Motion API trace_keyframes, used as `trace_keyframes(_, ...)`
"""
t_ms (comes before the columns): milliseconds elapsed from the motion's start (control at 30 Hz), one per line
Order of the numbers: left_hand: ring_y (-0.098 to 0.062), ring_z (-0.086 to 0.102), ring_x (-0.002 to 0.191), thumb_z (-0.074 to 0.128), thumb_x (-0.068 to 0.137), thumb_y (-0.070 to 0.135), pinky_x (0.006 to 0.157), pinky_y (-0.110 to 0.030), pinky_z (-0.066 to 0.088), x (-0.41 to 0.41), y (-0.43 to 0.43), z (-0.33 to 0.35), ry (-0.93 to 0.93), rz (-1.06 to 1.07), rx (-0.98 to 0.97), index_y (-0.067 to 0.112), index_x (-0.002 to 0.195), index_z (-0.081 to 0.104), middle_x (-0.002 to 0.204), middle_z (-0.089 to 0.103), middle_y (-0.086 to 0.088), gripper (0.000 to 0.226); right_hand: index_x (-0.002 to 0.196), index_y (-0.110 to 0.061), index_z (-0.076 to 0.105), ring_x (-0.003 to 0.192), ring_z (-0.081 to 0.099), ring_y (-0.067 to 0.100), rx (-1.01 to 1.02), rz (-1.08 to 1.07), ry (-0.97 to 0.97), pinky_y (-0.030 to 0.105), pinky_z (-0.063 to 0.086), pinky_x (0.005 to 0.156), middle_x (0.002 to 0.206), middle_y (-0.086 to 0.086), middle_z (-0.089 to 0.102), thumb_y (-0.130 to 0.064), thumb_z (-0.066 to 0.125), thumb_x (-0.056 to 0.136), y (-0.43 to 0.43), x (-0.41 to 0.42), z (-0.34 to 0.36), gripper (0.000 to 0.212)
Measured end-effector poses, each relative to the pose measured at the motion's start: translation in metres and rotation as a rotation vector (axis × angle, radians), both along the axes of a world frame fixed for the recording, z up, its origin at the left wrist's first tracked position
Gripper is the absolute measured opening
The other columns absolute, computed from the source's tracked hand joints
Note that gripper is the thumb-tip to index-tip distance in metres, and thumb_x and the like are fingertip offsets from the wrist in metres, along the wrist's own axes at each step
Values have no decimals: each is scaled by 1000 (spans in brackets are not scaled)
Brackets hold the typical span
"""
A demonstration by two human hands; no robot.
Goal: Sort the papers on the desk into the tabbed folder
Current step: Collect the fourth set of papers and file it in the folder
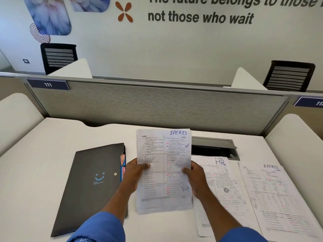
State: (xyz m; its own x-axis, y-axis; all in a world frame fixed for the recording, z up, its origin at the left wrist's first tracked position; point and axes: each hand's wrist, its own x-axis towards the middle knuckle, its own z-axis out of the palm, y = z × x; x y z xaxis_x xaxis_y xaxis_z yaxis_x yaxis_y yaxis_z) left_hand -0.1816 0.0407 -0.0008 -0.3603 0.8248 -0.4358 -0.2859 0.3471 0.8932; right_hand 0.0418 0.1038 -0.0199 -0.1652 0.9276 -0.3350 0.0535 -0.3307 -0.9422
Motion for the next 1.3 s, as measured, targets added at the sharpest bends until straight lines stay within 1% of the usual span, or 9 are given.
trace_keyframes(100, -40, 71, 88, 69, 79, -1, 79, -55, 58, 4, 5, 11, 26, 42, 84, 1, 106, 64, 99, 74, -16, 27, 101, -16, 70, 92, 73, 26, 82, -36, 73, 34, 59, 74, 100, 8, 76, 7, 58, 88, 4, -4, 15, 29)
trace_keyframes(300, -34, 66, 90, 71, 64, 14, 83, -51, 54, 7, 13, 25, 101, 90, 187, 9, 99, 70, 97, 73, -10, 35, 100, -12, 73, 94, 66, 32, 182, -45, 107, 52, 54, 89, 103, 20, 73, 5, 64, 84, 14, -6, 30, 26)
trace_keyframes(400, -34, 65, 92, 68, 65, 12, 84, -52, 54, 9, 10, 23, 115, 88, 195, 13, 94, 71, 95, 73, -9, 30, 93, -18, 74, 90, 67, 30, 193, -37, 83, 47, 55, 83, 96, 13, 74, 4, 65, 82, 9, -7, 31, 26)
trace_keyframes(500, -33, 66, 94, 65, 67, 9, 84, -50, 54, 13, 5, 19, 158, 61, 168, 17, 94, 70, 95, 73, -7, 29, 95, -11, 72, 90, 68, 33, 187, 4, 17, 46, 58, 80, 97, 19, 73, 8, 63, 84, 0, -6, 25, 24)
trace_keyframes(733, -23, 66, 91, 59, 70, 17, 79, -40, 57, 22, 0, 20, 310, -17, 136, 23, 91, 65, 93, 71, -2, 23, 95, -13, 66, 79, 64, 14, 189, -5, -34, 14, 50, 58, 85, 4, 69, 3, 61, 90, -3, -2, 32, 17)
trace_keyframes(867, -24, 65, 88, 57, 74, 13, 80, -40, 55, 24, 0, 16, 384, -111, 55, 24, 84, 64, 89, 71, -1, 16, 98, -9, 67, 82, 64, 17, 173, 70, -81, 16, 48, 62, 85, 4, 69, 3, 61, 88, -4, 2, 28, 16)
trace_keyframes(1000, -24, 64, 89, 57, 85, 9, 75, -36, 56, 27, 0, 17, 431, -101, 45, 16, 94, 64, 93, 69, -3, 14, 92, -13, 66, 67, 59, 8, 181, 25, -91, 10, 45, 53, 76, -3, 67, 2, 61, 90, -5, 4, 29, 16)
trace_keyframes(1200, -21, 68, 88, 56, 88, 5, 74, -37, 59, 32, 5, 31, 468, -103, 118, 21, 96, 64, 94, 71, 0, 19, 103, -11, 70, 78, 68, 13, 189, -41, -78, 20, 53, 64, 90, 3, 73, -4, 64, 90, 2, 13, 34, 16)
trace_keyframes(1300, -21, 71, 87, 58, 84, 6, 73, -39, 60, 40, 12, 38, 453, -119, 115, 27, 95, 65, 95, 72, 2, 24, 105, -14, 70, 89, 73, 21, 177, -31, -68, 37, 62, 77, 97, 5, 76, -5, 60, 92, 6, 23, 41, 19)
